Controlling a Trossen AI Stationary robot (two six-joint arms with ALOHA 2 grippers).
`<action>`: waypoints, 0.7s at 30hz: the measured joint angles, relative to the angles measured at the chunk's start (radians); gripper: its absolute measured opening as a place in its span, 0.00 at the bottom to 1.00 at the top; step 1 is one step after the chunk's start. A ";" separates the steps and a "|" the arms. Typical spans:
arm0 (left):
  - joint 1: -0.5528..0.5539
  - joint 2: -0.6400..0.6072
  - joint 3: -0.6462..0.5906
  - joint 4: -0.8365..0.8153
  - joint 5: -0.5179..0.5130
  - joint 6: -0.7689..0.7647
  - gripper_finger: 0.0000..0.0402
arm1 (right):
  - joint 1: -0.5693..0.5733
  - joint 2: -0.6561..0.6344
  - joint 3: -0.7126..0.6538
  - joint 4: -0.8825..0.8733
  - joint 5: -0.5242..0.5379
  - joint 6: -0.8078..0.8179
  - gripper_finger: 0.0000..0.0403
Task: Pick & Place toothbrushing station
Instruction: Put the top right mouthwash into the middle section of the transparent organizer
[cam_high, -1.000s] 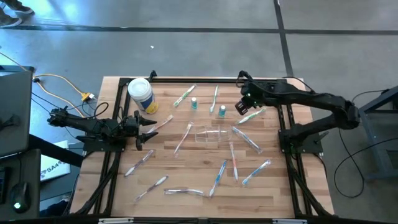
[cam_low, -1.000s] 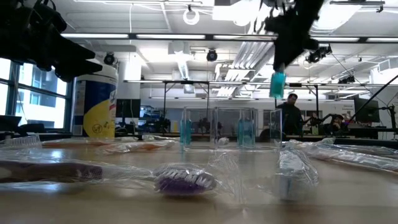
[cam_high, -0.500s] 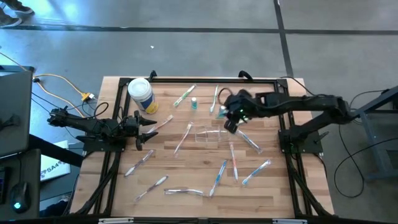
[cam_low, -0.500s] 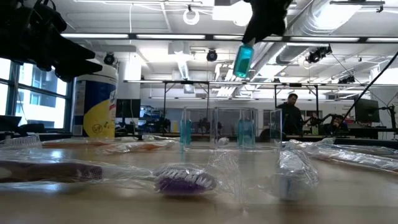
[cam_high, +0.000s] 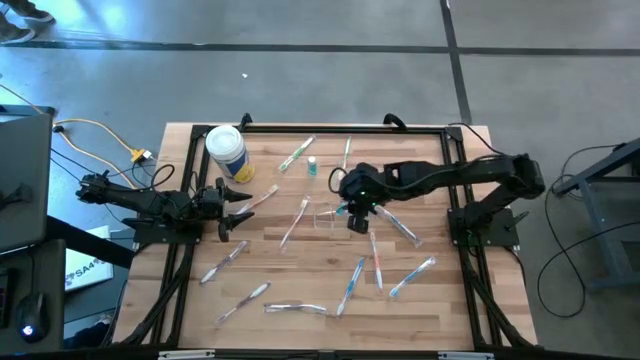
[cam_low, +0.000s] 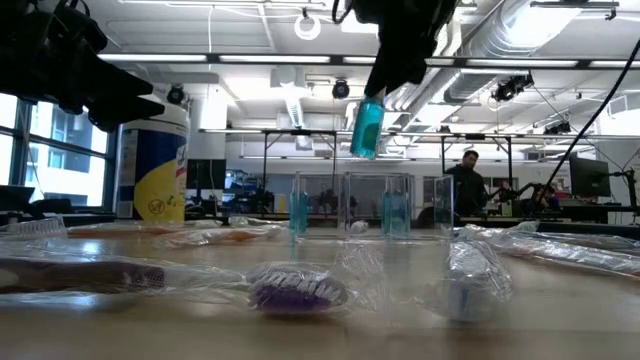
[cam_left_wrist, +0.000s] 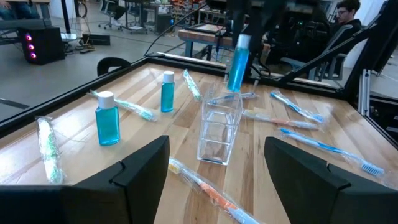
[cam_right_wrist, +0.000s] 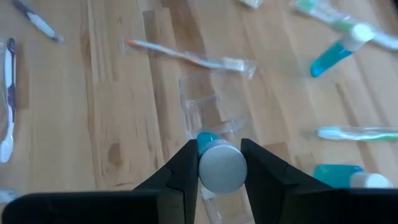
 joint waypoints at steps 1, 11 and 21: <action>0.000 0.000 0.000 0.000 0.000 0.000 0.65 | -0.004 0.011 0.000 -0.001 -0.006 0.000 0.23; 0.000 0.000 0.000 -0.001 0.000 0.000 0.65 | -0.047 0.088 0.000 0.010 0.020 0.000 0.23; 0.000 0.000 0.000 -0.001 0.000 0.000 0.65 | -0.069 0.184 0.000 0.045 -0.027 -0.022 0.23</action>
